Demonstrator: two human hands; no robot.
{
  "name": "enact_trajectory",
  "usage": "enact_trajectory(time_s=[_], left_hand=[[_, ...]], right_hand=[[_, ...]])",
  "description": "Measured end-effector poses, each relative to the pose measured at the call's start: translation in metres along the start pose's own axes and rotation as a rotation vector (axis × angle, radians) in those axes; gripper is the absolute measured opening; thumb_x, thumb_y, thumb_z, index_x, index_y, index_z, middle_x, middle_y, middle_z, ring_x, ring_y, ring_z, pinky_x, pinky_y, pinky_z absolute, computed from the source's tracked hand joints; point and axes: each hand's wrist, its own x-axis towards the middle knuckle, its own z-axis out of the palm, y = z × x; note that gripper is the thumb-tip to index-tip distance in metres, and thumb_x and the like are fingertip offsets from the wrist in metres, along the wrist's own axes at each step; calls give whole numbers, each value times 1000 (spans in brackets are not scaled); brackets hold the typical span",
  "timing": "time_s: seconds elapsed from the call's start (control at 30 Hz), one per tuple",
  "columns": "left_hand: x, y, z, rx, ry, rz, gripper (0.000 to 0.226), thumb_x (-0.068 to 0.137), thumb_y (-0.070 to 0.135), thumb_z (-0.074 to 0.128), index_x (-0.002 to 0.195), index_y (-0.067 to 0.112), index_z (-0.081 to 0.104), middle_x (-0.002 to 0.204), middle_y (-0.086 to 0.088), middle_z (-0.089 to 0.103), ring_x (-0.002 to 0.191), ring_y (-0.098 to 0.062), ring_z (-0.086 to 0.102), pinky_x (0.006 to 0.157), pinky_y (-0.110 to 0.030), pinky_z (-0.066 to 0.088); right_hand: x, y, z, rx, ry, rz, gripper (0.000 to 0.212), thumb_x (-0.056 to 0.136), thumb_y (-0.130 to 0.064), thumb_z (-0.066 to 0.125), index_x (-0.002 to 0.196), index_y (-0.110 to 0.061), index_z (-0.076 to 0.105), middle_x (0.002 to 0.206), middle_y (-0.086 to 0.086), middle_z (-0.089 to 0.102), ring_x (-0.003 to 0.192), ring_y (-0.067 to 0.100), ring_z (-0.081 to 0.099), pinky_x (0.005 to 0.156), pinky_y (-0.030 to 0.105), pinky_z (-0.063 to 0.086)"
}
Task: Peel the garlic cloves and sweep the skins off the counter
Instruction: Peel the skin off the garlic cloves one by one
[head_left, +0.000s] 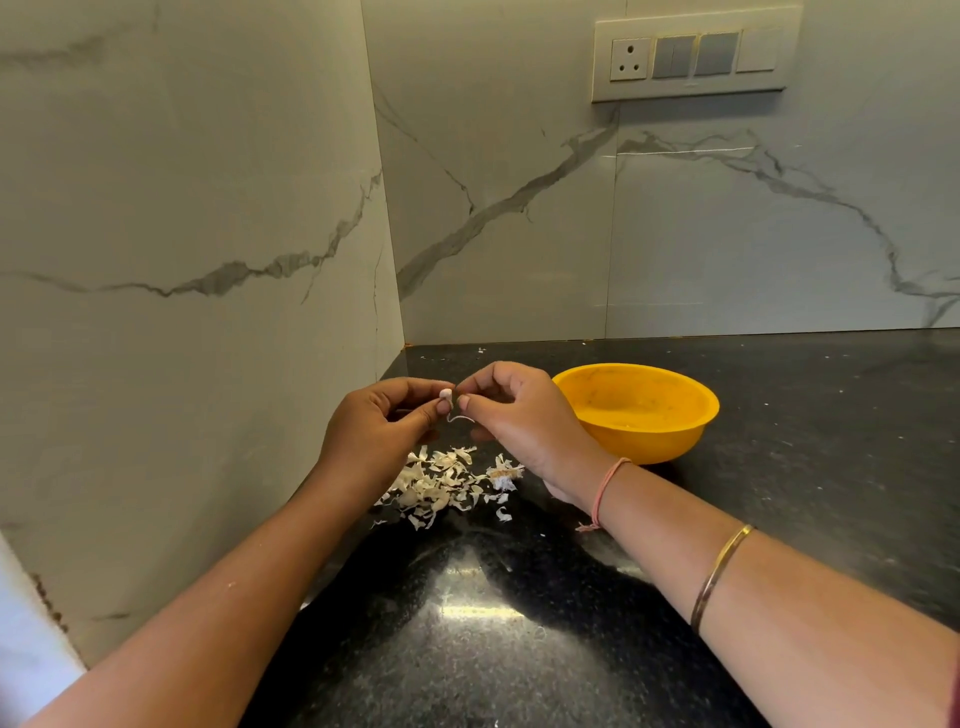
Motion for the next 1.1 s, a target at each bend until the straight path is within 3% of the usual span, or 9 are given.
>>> enact_trajectory(time_s=[0.13, 0.3, 0.4, 0.5, 0.73, 1.1], left_hand=[[0, 1, 0, -119, -4, -60, 17, 84, 9, 64, 85, 25, 69, 79, 4, 72, 74, -9, 67, 68, -18, 56], [-2, 4, 3, -267, -20, -123, 15, 82, 5, 64, 93, 17, 65, 77, 0, 73, 69, -8, 69, 61, -16, 54], [-2, 5, 2, -285, 1, -145, 22, 80, 5, 65, 98, 16, 59, 86, -11, 70, 72, -12, 69, 62, -18, 55], [-2, 5, 2, -305, 6, -160, 16, 82, 3, 64, 95, 11, 61, 84, -9, 69, 71, -11, 68, 63, -18, 56], [-3, 5, 3, -233, 30, -129, 9, 85, 9, 63, 85, 14, 70, 78, -2, 73, 72, -9, 69, 64, -18, 55], [-4, 5, 3, -81, 66, -71, 11, 84, 12, 66, 79, 20, 72, 71, 2, 72, 65, -6, 66, 64, -16, 55]], right_hand=[[-2, -4, -2, 106, -54, -54, 13, 87, -6, 62, 97, -15, 60, 80, 5, 64, 74, 15, 64, 67, 31, 58], [-3, -4, -1, 119, -86, -41, 15, 88, -4, 61, 102, -9, 64, 75, 2, 62, 70, 10, 62, 67, 29, 58], [-2, -4, -2, 118, -77, -42, 10, 88, -4, 61, 95, -10, 66, 77, 4, 62, 70, 11, 61, 70, 34, 58], [-2, -3, -1, 116, -62, -43, 7, 87, -6, 63, 91, -11, 64, 84, 12, 65, 74, 20, 63, 74, 43, 58], [-1, -1, 0, 79, 6, -62, 3, 87, -7, 62, 89, -9, 60, 85, 14, 68, 77, 24, 69, 70, 47, 58], [-1, 0, 1, -205, 46, -240, 3, 86, -9, 66, 84, -10, 63, 81, 8, 69, 71, 17, 68, 66, 36, 58]])
